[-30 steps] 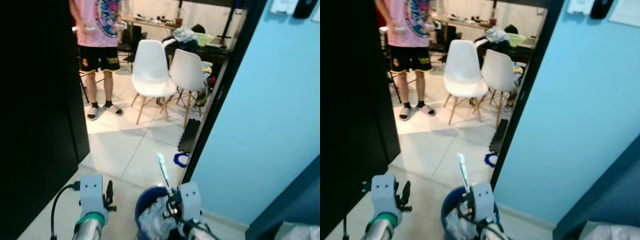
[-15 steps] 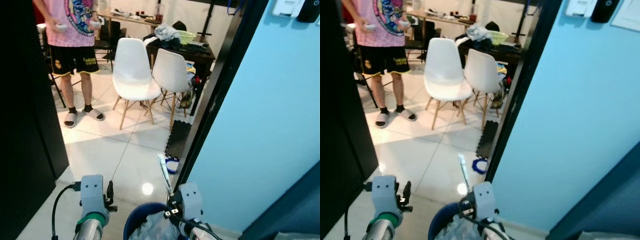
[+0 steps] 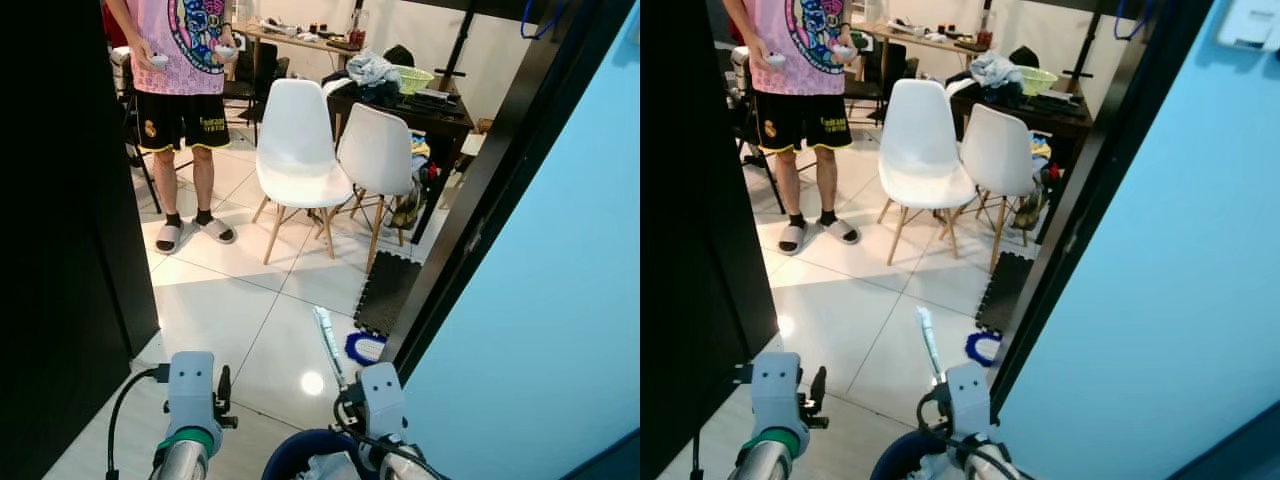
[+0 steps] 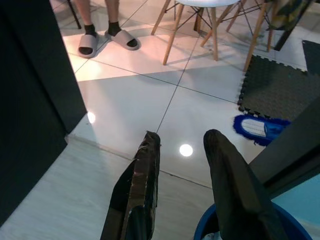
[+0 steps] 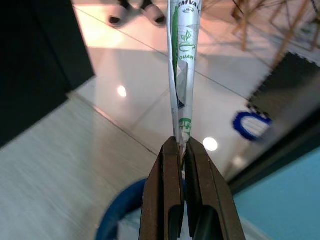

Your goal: Clean up the room

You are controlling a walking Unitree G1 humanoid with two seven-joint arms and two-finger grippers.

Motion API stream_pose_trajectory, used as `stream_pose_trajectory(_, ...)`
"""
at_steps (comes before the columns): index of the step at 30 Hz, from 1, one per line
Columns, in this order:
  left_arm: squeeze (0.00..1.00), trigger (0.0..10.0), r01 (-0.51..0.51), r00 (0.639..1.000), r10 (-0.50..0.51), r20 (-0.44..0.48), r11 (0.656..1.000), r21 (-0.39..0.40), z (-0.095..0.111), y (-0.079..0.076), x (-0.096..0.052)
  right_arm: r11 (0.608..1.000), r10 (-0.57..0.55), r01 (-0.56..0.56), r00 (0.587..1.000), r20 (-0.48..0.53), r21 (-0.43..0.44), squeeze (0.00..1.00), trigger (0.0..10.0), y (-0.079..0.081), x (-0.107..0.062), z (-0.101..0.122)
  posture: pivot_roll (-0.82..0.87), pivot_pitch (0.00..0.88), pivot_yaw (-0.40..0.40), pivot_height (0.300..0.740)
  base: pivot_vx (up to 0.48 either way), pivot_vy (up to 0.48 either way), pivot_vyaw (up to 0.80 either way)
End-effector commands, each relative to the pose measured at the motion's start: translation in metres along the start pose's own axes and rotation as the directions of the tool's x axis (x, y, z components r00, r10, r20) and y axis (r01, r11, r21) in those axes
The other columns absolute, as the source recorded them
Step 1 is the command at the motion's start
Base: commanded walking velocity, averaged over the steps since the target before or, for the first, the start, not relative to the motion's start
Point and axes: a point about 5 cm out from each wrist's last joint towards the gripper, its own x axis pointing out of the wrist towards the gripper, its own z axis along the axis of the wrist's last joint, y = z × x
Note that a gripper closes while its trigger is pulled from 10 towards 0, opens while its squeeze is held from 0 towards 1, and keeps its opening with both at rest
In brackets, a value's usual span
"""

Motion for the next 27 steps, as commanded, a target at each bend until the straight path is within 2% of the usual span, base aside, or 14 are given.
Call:
stream_pose_trajectory(1,0.0,10.0,0.017,0.999,-0.016,-0.041,1.0,0.021,-0.009,-0.004,-0.003,1.0,-0.006,0.005,0.998,-0.055,-0.013,0.0,10.0,-0.004,-0.003,-0.01,0.01,0.022,-0.039,0.74,0.0,0.0,0.0)
stream_pose_trajectory(8,0.0,10.0,0.015,0.999,-0.014,-0.039,1.0,0.022,-0.009,-0.004,-0.003,0.999,-0.002,-0.004,0.99,-0.138,-0.046,0.0,10.0,-0.003,-0.003,-0.023,0.02,0.021,-0.047,0.74,0.0,0.0,0.0)
stream_pose_trajectory(12,0.0,10.0,0.008,0.999,-0.007,-0.036,1.0,0.024,-0.008,-0.001,-0.003,0.999,-0.032,0.026,0.988,-0.149,-0.042,0.0,10.0,-0.004,-0.001,-0.023,0.02,0.021,-0.053,0.74,0.0,0.0,0.0)
stream_pose_trajectory(20,0.0,10.0,0.002,0.999,-0.001,-0.037,1.0,0.03,-0.01,0.0,-0.007,0.999,-0.019,0.015,0.99,-0.142,-0.033,0.0,10.0,0.001,0.001,-0.023,0.03,0.021,-0.056,0.74,0.0,0.0,0.0)
stream_pose_trajectory(21,0.0,10.0,0.002,0.999,-0.001,-0.038,1.0,0.03,-0.011,0.0,-0.007,0.999,-0.016,0.012,0.99,-0.141,-0.032,0.88,10.0,0.002,0.0,-0.024,0.03,0.02,-0.055,0.74,0.0,0.0,0.0)
stream_pose_trajectory(22,0.0,10.0,0.002,0.999,-0.001,-0.038,1.0,0.03,-0.011,0.0,-0.007,0.999,-0.016,0.012,0.99,-0.141,-0.032,1.0,10.0,0.002,0.0,-0.024,0.03,0.019,-0.055,0.74,0.0,0.0,0.0)
stream_pose_trajectory(24,0.0,10.0,0.003,0.999,-0.001,-0.037,1.0,0.029,-0.01,0.0,-0.007,0.999,-0.021,0.015,0.99,-0.142,-0.044,1.0,10.0,0.002,0.0,-0.025,0.03,0.019,-0.055,0.74,0.0,0.0,0.0)
stream_pose_trajectory(25,0.0,10.0,0.002,0.999,-0.001,-0.036,1.0,0.029,-0.01,0.0,-0.006,0.998,-0.026,0.019,0.99,-0.142,-0.054,0.85,10.0,0.002,0.0,-0.025,0.03,0.022,-0.051,0.74,0.0,0.0,0.0)
stream_pose_trajectory(27,0.0,10.0,0.002,0.999,-0.001,-0.035,1.0,0.029,-0.009,0.0,-0.006,0.998,-0.029,0.021,0.99,-0.141,-0.058,0.85,10.0,0.002,0.0,-0.025,0.03,0.022,-0.051,0.74,0.0,0.0,0.0)
